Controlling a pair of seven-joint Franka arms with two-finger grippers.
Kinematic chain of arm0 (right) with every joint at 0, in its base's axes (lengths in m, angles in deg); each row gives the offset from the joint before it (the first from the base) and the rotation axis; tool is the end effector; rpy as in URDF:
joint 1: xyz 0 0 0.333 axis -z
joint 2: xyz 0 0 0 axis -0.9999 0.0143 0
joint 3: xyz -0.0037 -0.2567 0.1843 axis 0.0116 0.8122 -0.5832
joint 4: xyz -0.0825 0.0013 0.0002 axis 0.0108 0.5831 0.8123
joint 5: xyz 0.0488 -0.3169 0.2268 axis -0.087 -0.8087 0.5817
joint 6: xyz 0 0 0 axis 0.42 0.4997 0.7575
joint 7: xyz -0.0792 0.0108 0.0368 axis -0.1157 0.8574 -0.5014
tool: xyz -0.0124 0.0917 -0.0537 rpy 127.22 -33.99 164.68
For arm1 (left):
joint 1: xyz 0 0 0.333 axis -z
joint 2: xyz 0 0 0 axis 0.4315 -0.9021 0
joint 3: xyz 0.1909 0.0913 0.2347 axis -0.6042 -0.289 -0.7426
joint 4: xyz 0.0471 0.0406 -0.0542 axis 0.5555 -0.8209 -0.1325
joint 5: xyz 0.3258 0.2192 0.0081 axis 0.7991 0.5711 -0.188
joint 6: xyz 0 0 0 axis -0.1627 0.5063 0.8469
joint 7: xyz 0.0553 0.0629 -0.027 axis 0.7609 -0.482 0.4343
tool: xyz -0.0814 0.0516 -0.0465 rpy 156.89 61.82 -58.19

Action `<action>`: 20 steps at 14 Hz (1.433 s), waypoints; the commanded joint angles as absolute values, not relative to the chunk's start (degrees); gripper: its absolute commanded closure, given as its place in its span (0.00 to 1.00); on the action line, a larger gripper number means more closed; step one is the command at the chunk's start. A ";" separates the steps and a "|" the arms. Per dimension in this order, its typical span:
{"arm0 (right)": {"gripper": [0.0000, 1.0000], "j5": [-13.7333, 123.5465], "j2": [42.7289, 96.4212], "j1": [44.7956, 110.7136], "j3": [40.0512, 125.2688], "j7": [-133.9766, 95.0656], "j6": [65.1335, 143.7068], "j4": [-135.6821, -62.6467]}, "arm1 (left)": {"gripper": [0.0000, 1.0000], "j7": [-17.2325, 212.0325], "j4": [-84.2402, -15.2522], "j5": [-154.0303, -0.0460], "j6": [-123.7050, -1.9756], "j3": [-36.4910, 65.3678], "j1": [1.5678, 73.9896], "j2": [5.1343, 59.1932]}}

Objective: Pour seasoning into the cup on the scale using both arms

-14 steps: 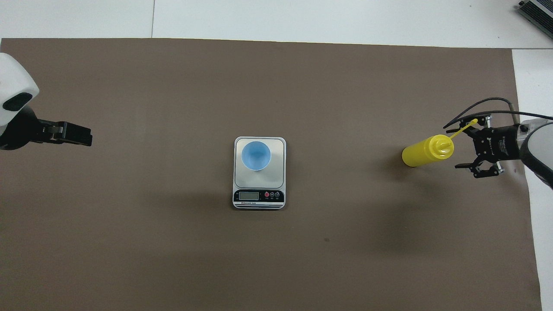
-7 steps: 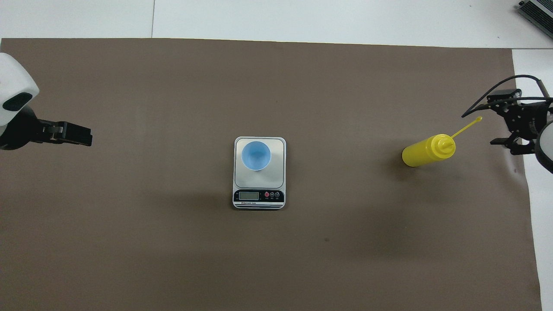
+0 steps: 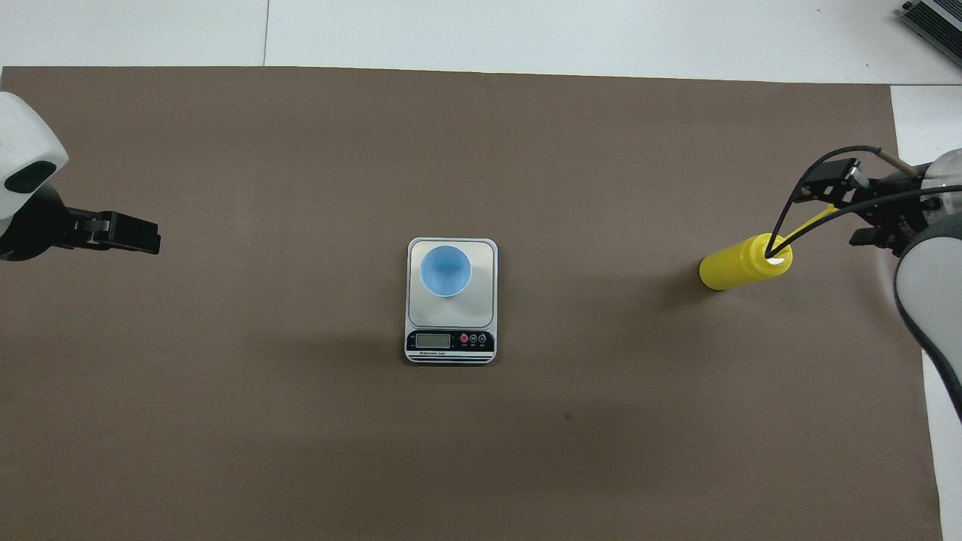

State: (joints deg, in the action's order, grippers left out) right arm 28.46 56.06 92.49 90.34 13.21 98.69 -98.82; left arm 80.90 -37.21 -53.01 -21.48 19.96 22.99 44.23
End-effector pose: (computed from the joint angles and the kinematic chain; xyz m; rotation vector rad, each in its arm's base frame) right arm 0.5832 -0.0336 0.5316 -2.9478 0.7806 -0.1549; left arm 0.5489 -0.0609 0.6008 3.1185 -0.1884 0.0652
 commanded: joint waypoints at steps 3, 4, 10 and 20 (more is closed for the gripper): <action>0.00 22.49 52.31 88.84 90.13 6.65 93.97 -99.30 | 0.00 81.52 -38.81 -53.66 -22.72 19.85 23.10 45.30; 0.00 20.82 52.30 87.70 90.21 6.65 92.05 -98.34 | 0.00 81.52 -38.81 -53.66 -22.72 19.85 23.10 45.30; 0.00 21.15 51.95 86.81 89.51 -0.54 83.77 -91.65 | 0.00 81.43 -38.72 -53.66 -22.72 19.85 23.01 45.30; 0.00 21.59 50.89 86.63 88.45 -4.76 81.66 -92.62 | 0.00 81.52 -38.63 -53.66 -22.63 19.85 23.01 45.21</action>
